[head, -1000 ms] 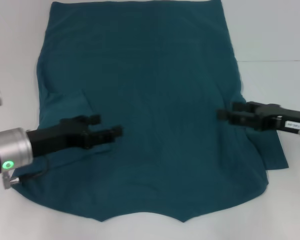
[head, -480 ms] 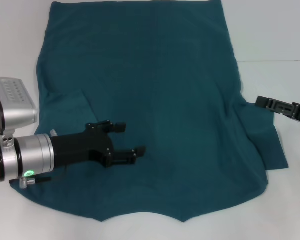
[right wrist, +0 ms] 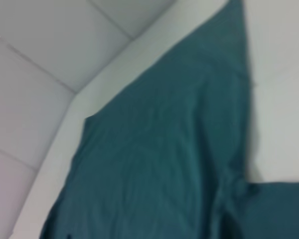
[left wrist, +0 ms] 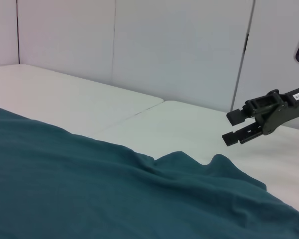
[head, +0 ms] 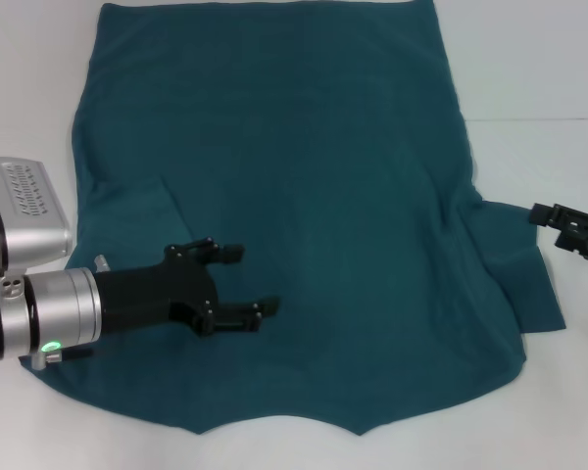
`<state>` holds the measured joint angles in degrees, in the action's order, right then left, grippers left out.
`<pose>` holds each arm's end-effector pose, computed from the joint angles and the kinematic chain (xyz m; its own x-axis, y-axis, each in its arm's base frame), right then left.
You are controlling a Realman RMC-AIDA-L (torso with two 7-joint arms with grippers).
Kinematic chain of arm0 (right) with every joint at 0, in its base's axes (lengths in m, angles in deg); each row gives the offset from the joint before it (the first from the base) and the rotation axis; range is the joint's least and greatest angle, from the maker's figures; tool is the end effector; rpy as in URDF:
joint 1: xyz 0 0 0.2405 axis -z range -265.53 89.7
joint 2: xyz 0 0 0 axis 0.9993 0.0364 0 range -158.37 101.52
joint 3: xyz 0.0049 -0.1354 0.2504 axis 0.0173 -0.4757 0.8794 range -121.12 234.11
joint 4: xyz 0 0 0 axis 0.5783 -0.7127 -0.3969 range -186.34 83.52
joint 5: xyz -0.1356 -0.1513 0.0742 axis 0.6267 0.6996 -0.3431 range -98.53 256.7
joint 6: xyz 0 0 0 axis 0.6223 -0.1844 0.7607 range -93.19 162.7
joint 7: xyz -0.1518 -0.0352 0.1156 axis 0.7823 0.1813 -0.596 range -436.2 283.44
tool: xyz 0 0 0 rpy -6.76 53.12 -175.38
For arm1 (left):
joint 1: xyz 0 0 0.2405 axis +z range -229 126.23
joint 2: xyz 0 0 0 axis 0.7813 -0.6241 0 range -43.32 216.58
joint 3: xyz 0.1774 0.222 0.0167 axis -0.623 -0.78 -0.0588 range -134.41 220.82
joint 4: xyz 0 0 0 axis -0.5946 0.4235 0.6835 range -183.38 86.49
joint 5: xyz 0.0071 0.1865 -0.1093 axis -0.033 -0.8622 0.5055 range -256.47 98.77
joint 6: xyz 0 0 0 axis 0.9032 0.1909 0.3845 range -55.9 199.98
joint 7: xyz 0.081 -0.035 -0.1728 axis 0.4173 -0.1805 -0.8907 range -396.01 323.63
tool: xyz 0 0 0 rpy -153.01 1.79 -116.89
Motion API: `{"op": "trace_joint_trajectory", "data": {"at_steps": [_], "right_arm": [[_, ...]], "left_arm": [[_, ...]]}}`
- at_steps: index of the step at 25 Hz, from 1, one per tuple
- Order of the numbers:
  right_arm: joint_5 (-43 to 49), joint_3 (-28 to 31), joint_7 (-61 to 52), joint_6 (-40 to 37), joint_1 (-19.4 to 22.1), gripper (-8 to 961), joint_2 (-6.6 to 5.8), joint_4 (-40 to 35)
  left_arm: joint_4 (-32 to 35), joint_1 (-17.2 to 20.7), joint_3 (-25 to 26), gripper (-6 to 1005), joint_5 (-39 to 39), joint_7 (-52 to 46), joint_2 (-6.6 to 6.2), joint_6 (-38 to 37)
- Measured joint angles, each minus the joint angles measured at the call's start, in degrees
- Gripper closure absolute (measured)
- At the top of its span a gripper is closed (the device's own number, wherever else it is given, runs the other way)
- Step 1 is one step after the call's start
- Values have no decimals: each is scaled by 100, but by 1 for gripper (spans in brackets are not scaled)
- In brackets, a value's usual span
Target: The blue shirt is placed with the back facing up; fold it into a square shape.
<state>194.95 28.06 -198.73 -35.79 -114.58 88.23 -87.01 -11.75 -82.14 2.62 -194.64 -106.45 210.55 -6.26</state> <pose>0.3643 0.3974 -0.0030 0.0483 -0.7001 -0.7124 -0.9929 -0.1114 0.0421 -0.2673 0.3757 -0.0981 0.8532 0.2555 0.4548 0.4066 -0.8719 -0.2729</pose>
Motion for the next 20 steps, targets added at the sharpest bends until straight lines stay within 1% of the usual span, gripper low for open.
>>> {"op": "trace_joint_trajectory", "data": {"at_steps": [6,11,15,20], "right_arm": [[234,-23,-624,289,16,67,-84,4],[307,-2,-888,459,-21,66,-80,16],[288,-8,-980,605,-68,66,-24,58],[274,12,-987,626,-165,66,120,77]], "left_arm": [[17,27,-3,93,-112,-5,1,28],[34,85,1,95,-117,27,12,-4],[28,121,-1,97,-119,43,20,-5],[18,128,-2,99,-119,52,22,-11]]}}
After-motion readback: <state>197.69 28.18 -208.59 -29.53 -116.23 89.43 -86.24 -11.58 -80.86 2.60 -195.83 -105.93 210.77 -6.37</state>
